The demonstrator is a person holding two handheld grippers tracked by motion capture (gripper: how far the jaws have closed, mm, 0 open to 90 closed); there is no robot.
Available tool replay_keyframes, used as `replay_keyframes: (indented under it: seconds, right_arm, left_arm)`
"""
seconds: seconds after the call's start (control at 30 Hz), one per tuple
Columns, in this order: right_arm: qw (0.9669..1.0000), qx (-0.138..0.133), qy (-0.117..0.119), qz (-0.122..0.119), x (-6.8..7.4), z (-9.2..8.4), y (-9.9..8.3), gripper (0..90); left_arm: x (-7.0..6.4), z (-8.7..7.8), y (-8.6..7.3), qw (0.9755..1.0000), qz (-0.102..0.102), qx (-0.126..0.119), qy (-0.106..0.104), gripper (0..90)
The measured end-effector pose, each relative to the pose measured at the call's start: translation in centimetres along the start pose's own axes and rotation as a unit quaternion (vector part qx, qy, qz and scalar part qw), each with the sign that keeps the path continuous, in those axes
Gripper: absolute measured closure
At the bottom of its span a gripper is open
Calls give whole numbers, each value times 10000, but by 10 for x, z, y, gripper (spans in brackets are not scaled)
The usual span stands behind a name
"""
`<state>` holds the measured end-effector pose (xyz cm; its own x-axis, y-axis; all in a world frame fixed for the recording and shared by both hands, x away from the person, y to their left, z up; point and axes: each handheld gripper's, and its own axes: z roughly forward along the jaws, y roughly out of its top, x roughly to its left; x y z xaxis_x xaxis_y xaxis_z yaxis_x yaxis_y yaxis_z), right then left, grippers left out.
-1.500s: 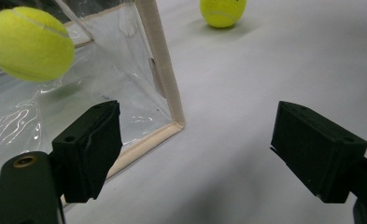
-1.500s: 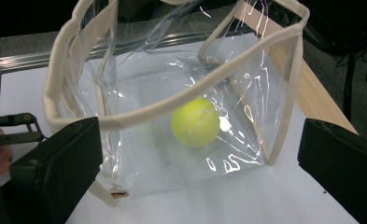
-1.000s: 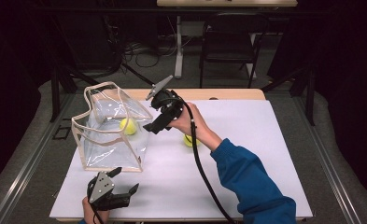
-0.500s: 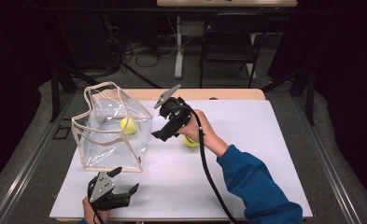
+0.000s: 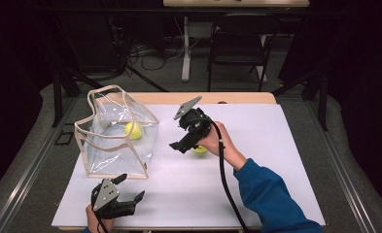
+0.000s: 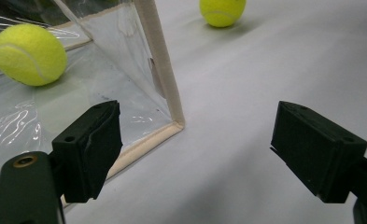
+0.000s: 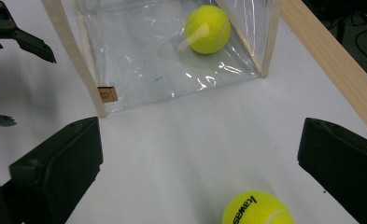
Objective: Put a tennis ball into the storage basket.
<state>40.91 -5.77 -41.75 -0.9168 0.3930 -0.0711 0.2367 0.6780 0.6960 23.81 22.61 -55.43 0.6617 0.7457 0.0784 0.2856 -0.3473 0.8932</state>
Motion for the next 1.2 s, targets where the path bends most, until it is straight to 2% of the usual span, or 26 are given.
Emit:
replay_keyframes:
  seconds: [0.27,0.37,0.47,0.7,0.83,0.87,0.97,1.2]
  right_arm:
    - [9998,55,-84,172,-4,-2,-22,0]
    - [9994,69,-96,315,-10,-3,-34,0]
    - [9991,122,-119,392,-12,-5,-41,0]
    - [9986,224,-178,453,-15,-5,-57,0]
    - [9976,190,-238,617,-18,-8,-67,0]
    - [9970,154,-241,723,-20,-9,-72,0]
    - [9966,202,-347,719,-21,-9,-76,0]
    - [9946,248,-445,903,-25,-8,-90,0]
  left_arm:
    - [0,0,0,10000,7,-30,-10,161]
    - [-1,-2,0,10000,19,-85,8,161]
    - [0,-1,-1,10000,5,-34,-21,161]
    - [-2,-2,0,9999,76,-66,-4,161]
    - [-1,-1,-1,10000,65,-44,-22,161]
    - [-2,-1,-1,10000,72,-53,-17,161]
    - [-1,-3,-2,9999,78,-90,-10,161]
    - [-2,-4,-2,9999,63,-144,-10,161]
